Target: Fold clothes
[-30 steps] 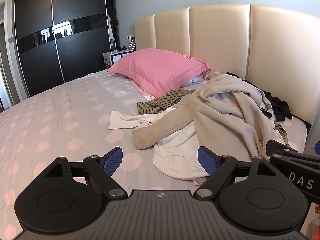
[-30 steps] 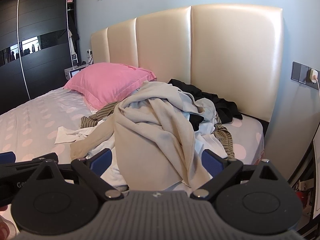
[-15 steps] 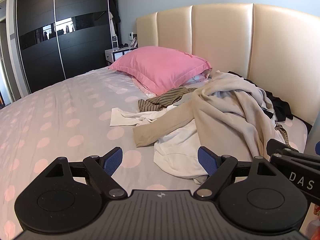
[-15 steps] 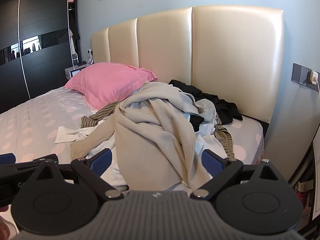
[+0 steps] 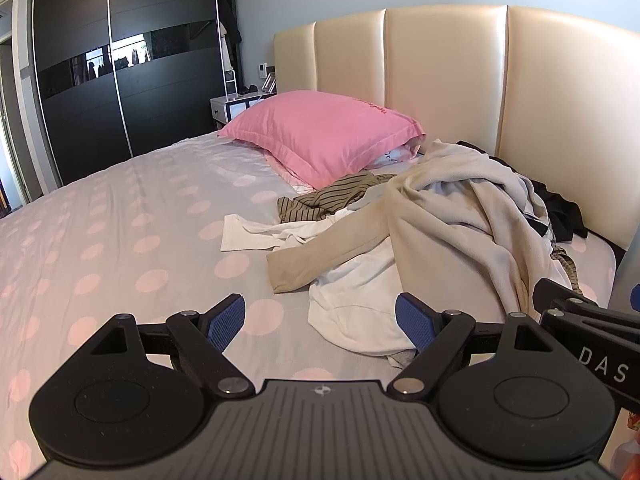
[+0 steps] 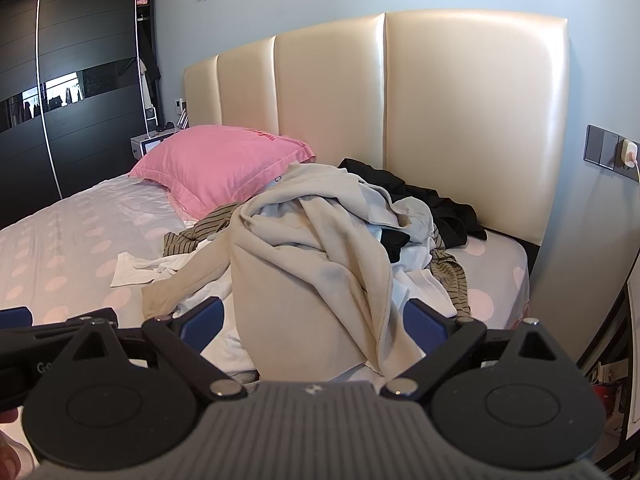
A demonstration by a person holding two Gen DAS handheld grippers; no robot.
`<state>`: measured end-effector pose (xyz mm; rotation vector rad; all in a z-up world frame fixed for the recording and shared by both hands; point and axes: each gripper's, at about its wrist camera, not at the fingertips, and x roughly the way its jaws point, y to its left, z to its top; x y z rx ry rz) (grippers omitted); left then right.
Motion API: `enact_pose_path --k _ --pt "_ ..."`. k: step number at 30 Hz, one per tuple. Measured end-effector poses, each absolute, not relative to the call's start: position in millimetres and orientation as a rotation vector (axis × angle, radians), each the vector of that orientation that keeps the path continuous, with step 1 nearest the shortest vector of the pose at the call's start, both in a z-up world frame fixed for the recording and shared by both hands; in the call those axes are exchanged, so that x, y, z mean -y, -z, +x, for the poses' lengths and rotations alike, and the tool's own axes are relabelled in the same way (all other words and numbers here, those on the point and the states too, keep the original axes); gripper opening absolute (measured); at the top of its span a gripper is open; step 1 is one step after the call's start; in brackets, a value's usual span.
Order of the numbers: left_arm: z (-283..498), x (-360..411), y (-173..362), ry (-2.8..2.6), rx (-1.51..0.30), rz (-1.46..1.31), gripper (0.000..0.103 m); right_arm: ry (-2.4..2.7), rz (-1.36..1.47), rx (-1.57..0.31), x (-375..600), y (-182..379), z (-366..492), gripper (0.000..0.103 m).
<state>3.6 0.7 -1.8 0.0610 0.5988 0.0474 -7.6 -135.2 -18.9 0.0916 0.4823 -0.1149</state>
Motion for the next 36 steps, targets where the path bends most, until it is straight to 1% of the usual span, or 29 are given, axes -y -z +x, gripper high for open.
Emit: enact_pose_path --k 24,33,36 --pt "2.7 0.7 1.1 -0.052 -0.621 0.043 0.081 0.113 0.101 -0.477 137.5 18.8 -8.3 0.097" --pt "5.4 -4.5 0.2 -0.058 -0.636 0.014 0.081 0.059 0.166 -0.473 145.6 19.0 -8.2 0.098" --pt "10.6 -10.5 1.6 -0.055 -0.655 0.011 0.081 0.008 0.181 -0.508 146.8 19.0 -2.9 0.098"
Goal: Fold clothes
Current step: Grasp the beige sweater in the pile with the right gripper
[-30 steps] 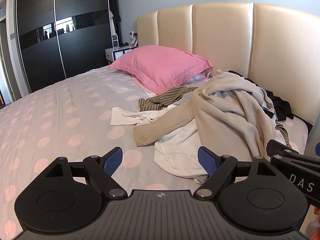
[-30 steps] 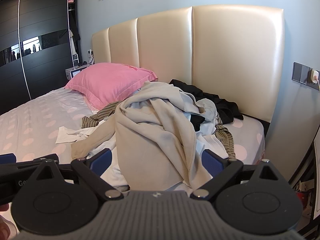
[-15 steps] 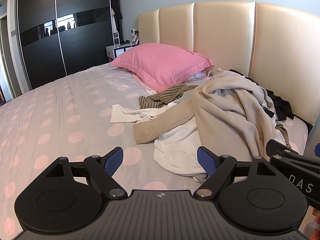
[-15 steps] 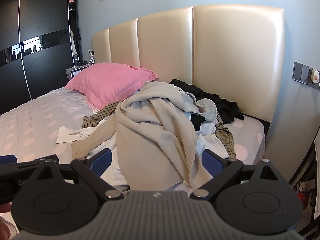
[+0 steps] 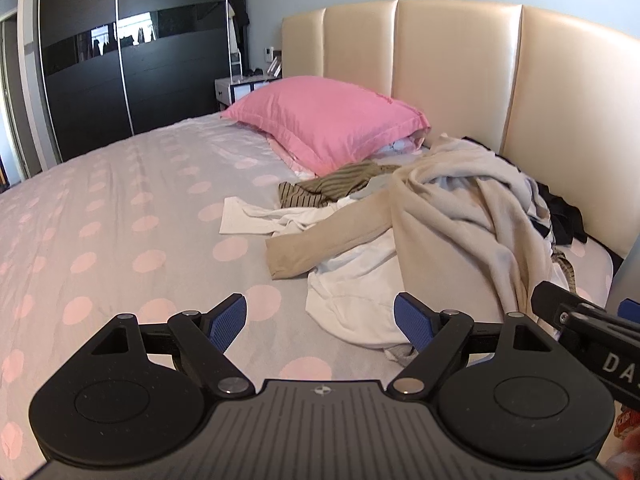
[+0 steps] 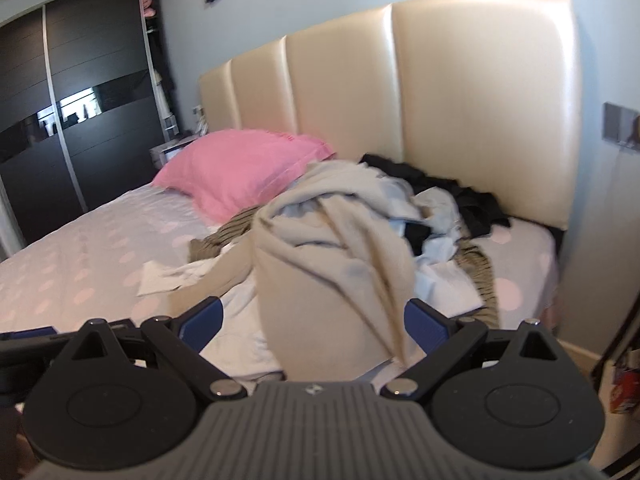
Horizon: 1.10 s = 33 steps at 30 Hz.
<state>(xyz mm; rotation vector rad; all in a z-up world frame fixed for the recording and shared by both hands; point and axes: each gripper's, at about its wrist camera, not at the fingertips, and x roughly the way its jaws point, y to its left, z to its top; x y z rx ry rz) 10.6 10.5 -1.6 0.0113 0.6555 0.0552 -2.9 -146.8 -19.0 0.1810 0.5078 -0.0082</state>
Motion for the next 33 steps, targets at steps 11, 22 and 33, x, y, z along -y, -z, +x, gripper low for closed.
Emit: enact_pose_path --k 11,22,33 --pt "36.8 -63.4 10.2 -0.1 -0.749 0.021 0.081 -0.194 0.149 -0.591 164.1 9.1 62.1 0.098" --pt "58.2 -129.1 34.9 -0.228 -0.822 0.04 0.081 -0.082 -0.044 -0.621 208.8 30.2 192.8 0.086" --pt "55.9 -180.0 57.3 -0.292 -0.893 0.033 0.08 -0.057 -0.018 -0.755 203.2 65.2 256.7 0.02"
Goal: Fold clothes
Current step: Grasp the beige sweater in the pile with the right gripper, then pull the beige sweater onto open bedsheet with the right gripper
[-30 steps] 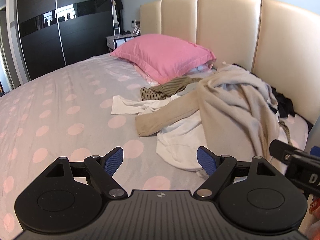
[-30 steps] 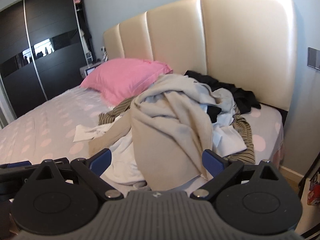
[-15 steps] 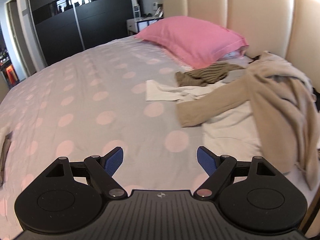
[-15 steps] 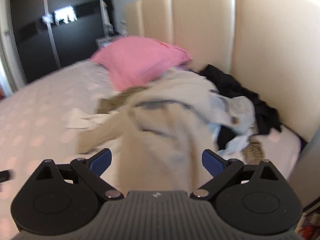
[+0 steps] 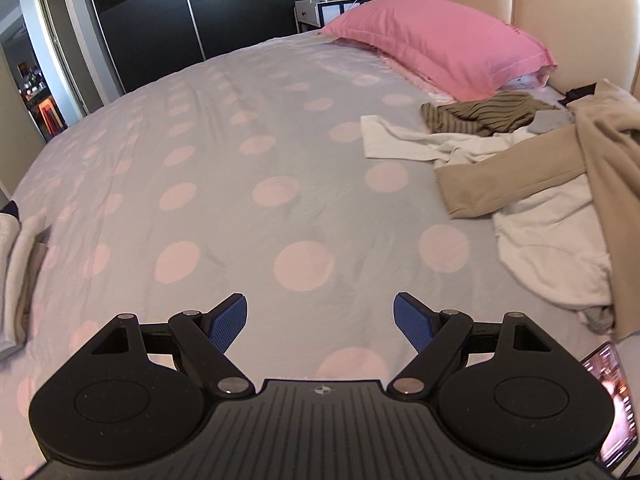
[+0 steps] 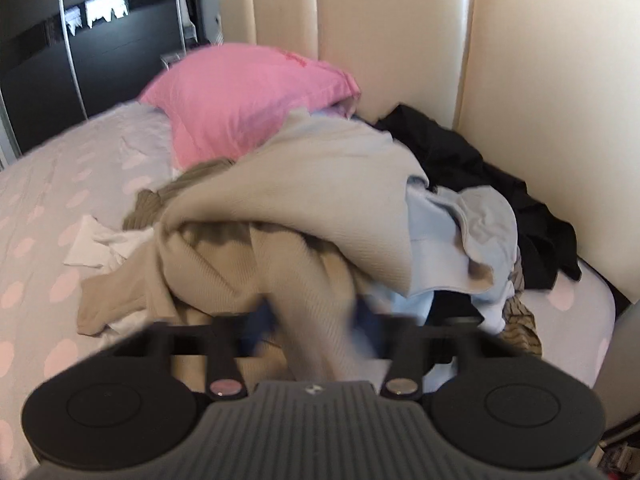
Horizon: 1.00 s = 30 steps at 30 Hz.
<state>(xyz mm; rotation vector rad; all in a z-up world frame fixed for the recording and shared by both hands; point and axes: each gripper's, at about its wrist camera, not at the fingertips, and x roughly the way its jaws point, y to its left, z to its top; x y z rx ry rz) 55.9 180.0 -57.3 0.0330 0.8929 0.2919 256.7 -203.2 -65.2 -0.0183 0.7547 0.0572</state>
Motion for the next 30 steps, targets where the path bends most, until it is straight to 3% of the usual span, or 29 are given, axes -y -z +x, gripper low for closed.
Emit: enact_pose_path --k 3,9,20,30 --pt "45.4 -190.6 55.7 -0.299 -0.899 0.046 0.075 -0.057 -0.07 -0.725 194.7 55.7 249.7 0.012" --pt "9.9 -224.3 38.2 -0.338 -0.89 0.005 0.066 -0.201 -0.05 -0.686 170.7 13.2 220.4 0.01" --pt "-88.8 -280.1 -20.9 -0.432 -0.79 -0.055 0.065 -0.661 -0.077 -0.625 26.6 -67.0 99.8 0.01" --pt "-185.8 -321.2 -43.1 -0.504 -0.758 -0.078 0.065 -1.176 -0.135 -0.741 -102.3 -69.2 -61.3 0.01"
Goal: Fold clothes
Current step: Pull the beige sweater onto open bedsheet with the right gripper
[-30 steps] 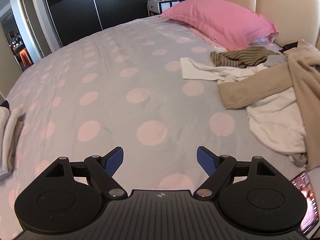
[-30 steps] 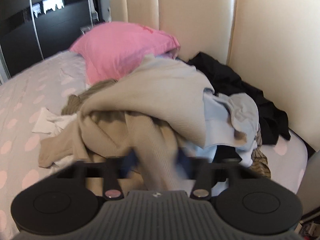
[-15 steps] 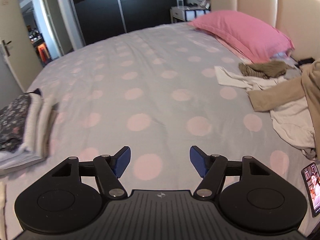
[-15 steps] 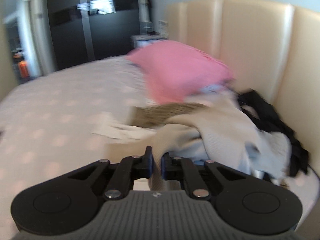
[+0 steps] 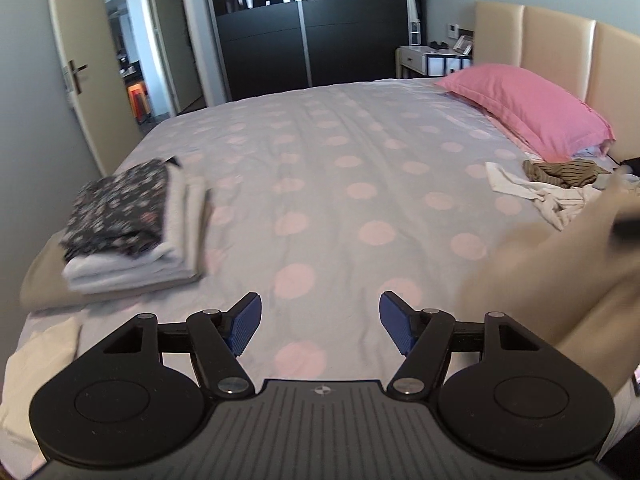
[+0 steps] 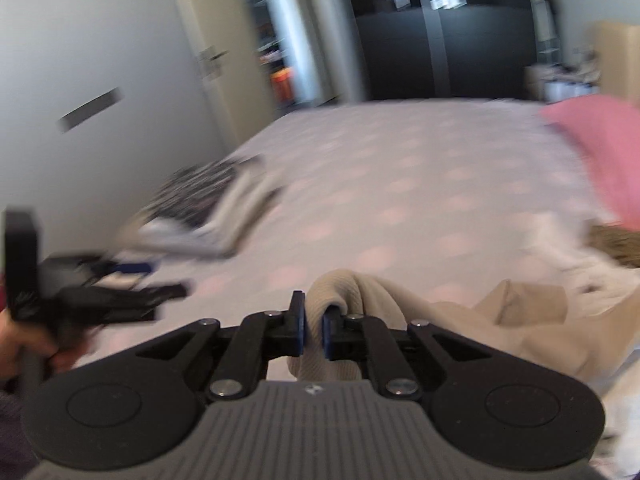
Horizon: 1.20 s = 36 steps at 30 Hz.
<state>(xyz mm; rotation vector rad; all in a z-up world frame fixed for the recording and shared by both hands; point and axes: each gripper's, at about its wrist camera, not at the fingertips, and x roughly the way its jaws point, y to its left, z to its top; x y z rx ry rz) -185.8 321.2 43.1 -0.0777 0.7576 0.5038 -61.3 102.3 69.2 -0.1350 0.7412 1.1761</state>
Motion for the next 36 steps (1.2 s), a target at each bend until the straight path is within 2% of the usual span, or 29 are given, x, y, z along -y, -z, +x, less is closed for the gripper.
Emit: enact_pose_path --k 5,8,10,19,29,36 --pt "-214.1 -329.1 -25.6 -0.503 -0.792 -0.096 0.065 -1.255 -0.22 -0.866 -139.8 -8.5 -115.8 0.011" --pt "-221.5 -326.1 -9.6 -0.47 -0.819 -0.107 0.065 -1.263 -0.234 -0.888 -136.1 12.6 -135.1 0.02" --pt "-224.0 -323.6 0.0 -0.446 -0.835 -0.117 0.065 -1.255 -0.245 -0.889 -129.5 18.5 -135.1 0.041" --pt "-208.0 -310.1 11.0 -0.338 -0.836 -0.143 0.065 -1.193 -0.257 -0.933 -83.8 32.0 -103.4 0.073" --pt "-152.8 -314.7 23.0 -0.257 -0.894 -0.057 0.065 -1.013 -0.379 -1.011 -92.4 60.6 -34.2 0.073" --pt "-121.5 -310.9 30.3 -0.127 -0.885 -0.105 0.065 -0.985 -0.439 -1.112 -124.9 122.0 -1.7 0.072"
